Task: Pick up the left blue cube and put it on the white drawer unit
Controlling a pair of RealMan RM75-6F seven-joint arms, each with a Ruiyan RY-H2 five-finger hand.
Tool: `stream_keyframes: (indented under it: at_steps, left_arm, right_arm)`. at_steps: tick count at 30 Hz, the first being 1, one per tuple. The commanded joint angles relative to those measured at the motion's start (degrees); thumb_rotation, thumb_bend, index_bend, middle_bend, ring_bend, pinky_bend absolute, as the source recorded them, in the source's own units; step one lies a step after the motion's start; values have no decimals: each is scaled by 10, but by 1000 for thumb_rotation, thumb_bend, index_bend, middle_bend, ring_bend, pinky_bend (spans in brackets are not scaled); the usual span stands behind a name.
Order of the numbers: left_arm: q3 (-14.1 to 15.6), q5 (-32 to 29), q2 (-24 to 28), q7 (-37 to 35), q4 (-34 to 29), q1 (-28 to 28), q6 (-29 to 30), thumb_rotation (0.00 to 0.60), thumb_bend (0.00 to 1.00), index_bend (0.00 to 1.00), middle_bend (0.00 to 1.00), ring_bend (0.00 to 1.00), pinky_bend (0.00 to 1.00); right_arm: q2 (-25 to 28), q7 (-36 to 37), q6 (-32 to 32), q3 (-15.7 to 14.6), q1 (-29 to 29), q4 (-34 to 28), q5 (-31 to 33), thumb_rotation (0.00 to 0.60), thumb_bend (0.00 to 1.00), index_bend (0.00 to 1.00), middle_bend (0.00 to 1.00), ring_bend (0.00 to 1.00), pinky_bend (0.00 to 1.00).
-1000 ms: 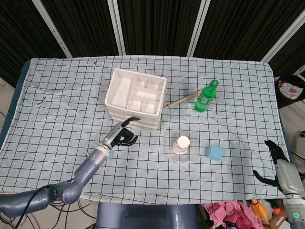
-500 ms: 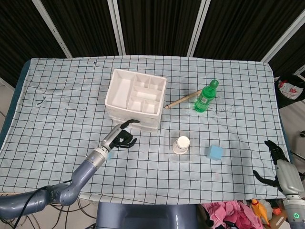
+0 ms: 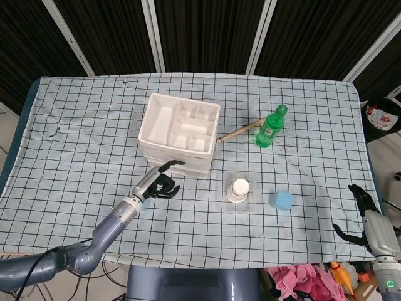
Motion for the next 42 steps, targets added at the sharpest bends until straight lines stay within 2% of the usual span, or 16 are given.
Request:
stream_keyframes:
  at_steps: [1, 35, 42]
  left_arm:
    - [3, 3, 3, 0, -5, 1, 0, 600, 443, 201, 934, 883, 816]
    - [48, 44, 29, -19, -45, 26, 4, 600, 443, 201, 933, 884, 815]
    - [63, 75, 40, -13, -52, 36, 19, 600, 441, 135, 933, 883, 815]
  right_arm:
    - [0, 0, 0, 0, 0, 0, 0, 600, 224, 60, 4, 0, 187]
    - [2, 3, 3, 0, -3, -2, -1, 600, 224, 60, 5, 0, 187]
    - [2, 3, 3, 0, -3, -2, 0, 600, 224, 60, 5, 0, 187]
